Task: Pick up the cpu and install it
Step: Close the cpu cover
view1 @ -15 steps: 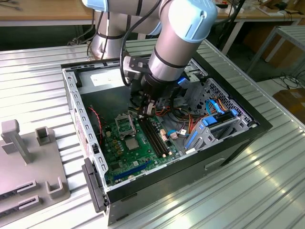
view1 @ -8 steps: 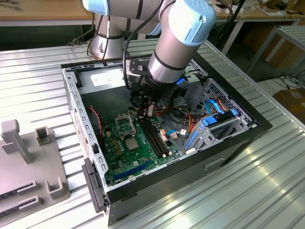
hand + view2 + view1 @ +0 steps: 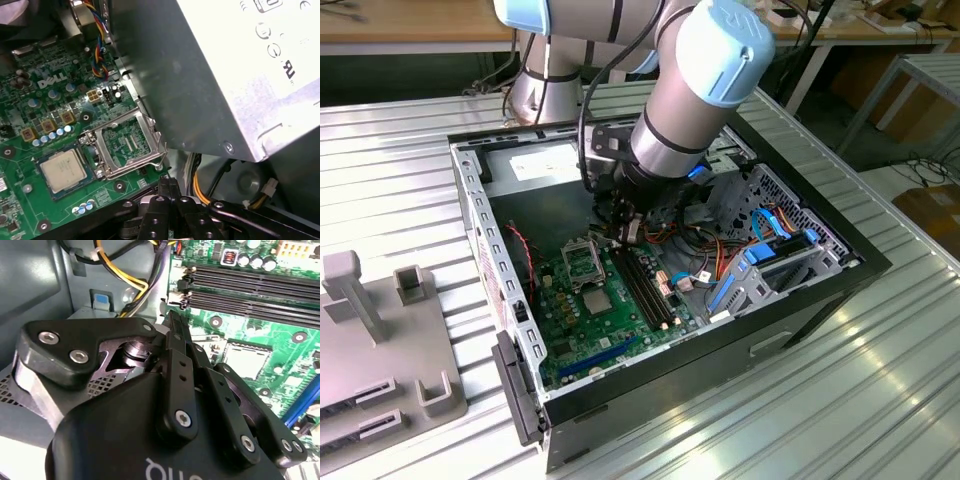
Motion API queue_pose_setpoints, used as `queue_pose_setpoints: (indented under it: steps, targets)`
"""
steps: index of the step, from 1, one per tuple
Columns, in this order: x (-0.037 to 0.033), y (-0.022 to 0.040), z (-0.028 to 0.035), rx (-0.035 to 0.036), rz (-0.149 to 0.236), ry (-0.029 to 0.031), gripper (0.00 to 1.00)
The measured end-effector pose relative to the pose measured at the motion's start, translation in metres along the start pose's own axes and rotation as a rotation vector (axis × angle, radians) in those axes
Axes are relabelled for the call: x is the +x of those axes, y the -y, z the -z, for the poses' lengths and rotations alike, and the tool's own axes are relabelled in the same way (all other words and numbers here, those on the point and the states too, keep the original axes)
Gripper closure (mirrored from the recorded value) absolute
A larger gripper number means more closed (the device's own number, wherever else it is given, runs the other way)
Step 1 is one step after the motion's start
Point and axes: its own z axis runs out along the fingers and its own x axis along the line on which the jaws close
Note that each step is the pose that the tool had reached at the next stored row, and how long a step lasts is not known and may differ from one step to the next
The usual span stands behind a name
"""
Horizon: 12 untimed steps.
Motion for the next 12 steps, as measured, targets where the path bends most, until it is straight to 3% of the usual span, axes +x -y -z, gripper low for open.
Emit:
queue_pose_setpoints:
  steps: [4, 12]
  targets:
    - [0.0005, 0.0005, -0.0036, -0.0086, 0.001, 0.0173, 0.89]
    - [0.0029, 0.0007, -0.0139, -0.0201, 0.02, 0.0318, 0.89]
